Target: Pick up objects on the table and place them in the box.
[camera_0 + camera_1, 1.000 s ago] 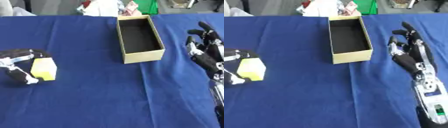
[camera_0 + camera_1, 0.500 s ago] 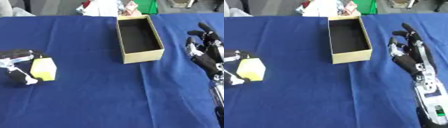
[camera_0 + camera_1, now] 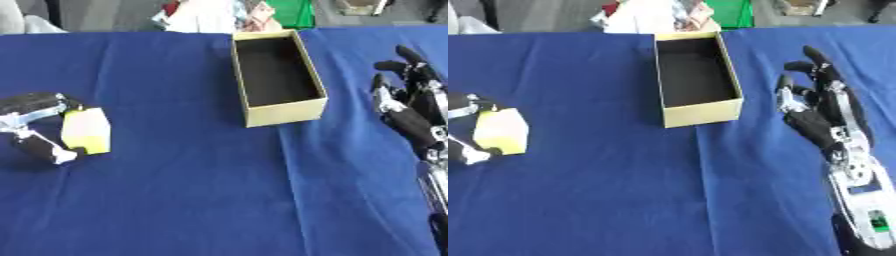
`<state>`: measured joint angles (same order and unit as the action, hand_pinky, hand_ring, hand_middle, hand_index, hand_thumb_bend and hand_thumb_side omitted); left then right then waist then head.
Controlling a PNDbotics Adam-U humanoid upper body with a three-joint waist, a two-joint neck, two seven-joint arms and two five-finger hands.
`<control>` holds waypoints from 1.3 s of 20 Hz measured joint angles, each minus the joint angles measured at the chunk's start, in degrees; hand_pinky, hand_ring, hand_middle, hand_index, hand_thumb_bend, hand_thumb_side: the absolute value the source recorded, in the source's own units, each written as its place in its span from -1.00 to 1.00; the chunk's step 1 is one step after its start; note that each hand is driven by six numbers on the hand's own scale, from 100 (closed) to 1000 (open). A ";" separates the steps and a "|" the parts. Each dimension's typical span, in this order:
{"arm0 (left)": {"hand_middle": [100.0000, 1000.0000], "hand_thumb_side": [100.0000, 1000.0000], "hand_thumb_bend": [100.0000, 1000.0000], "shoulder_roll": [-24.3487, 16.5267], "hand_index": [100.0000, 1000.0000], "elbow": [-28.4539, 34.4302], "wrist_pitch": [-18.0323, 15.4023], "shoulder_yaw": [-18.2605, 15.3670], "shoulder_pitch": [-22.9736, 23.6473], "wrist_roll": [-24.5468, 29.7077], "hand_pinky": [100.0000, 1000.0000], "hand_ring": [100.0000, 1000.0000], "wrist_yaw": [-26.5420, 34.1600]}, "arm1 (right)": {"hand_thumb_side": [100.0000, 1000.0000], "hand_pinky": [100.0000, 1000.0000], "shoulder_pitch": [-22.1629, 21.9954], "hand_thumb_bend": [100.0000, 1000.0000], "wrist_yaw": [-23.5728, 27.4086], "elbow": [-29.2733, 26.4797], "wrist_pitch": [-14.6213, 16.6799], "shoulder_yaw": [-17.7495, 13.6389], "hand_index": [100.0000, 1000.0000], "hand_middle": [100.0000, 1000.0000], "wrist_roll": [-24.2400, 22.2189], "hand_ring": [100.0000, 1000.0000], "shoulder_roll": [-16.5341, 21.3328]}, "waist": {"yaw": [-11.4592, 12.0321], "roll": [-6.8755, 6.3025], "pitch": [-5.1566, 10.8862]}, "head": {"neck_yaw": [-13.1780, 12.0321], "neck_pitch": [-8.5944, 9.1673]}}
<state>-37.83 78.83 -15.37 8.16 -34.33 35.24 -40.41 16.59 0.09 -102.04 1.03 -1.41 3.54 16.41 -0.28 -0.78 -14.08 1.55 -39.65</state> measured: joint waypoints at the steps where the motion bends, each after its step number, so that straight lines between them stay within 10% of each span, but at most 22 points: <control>1: -0.11 -0.68 -0.75 -0.04 0.53 0.54 0.14 -0.17 -0.08 -0.49 0.49 0.44 -0.08 | -0.67 0.50 -0.01 -1.00 0.00 0.00 0.00 0.00 0.93 0.43 0.00 1.00 0.00 | 0.00 -0.01 0.00 | 0.01 0.00; 14: -0.12 -0.70 -0.94 -1.04 0.54 1.95 1.44 0.16 -9.67 -5.89 0.46 0.35 0.83 | -0.66 0.50 -0.03 -1.00 0.00 0.00 -0.01 0.11 0.93 0.43 -0.48 1.00 0.00 | -0.87 -0.23 0.25 | 0.03 0.00; 26: -0.11 -0.72 -1.00 12.31 0.54 -11.59 0.33 3.76 -24.63 -13.45 0.44 0.30 -5.64 | -0.67 0.50 0.63 -1.00 0.31 -0.01 0.02 2.69 0.93 0.43 -2.91 1.00 -0.49 | -4.58 -0.50 0.53 | -1.41 0.15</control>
<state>-25.52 67.24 -15.04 11.92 -58.97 21.78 -46.06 17.22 0.40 -102.05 1.05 1.28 0.63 15.92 -4.87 -1.28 -13.55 0.14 -39.50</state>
